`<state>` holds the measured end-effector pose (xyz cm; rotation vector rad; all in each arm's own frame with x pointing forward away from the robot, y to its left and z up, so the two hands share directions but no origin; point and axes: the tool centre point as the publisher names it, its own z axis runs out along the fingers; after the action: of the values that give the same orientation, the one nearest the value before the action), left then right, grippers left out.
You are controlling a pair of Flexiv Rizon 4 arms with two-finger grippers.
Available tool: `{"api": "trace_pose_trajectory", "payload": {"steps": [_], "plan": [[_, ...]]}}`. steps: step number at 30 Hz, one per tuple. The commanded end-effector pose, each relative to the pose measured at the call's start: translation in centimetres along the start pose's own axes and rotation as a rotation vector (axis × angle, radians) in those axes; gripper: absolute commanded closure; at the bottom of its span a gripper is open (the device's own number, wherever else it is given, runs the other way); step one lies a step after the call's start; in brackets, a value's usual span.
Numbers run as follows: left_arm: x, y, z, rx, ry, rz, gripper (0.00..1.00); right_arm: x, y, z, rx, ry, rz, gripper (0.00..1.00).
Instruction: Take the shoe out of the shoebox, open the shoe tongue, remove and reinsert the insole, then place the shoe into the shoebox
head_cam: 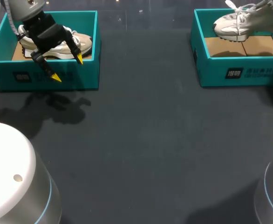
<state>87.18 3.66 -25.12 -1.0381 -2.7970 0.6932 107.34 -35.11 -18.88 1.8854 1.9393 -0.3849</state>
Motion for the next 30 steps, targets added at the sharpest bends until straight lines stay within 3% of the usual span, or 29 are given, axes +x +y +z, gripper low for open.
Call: {"api": "trace_pose_trajectory", "payload": {"steps": [1,9,21,30], "plan": [[0.0,0.0,0.0,-0.002,0.000,0.001,0.00,0.3,-0.5,1.6,0.001,0.018,-0.005,1.00],[0.0,0.0,0.0,-0.002,0.000,0.001,0.00,1.1,-2.3,3.1,0.031,0.043,0.016,1.00],[0.0,0.0,0.0,-0.002,0.000,0.001,0.00,1.1,-2.3,3.1,0.031,0.043,0.016,1.00],[0.0,0.0,0.0,-0.002,0.000,0.001,0.00,2.9,-2.7,5.5,0.024,0.058,-0.010,1.00]]}}
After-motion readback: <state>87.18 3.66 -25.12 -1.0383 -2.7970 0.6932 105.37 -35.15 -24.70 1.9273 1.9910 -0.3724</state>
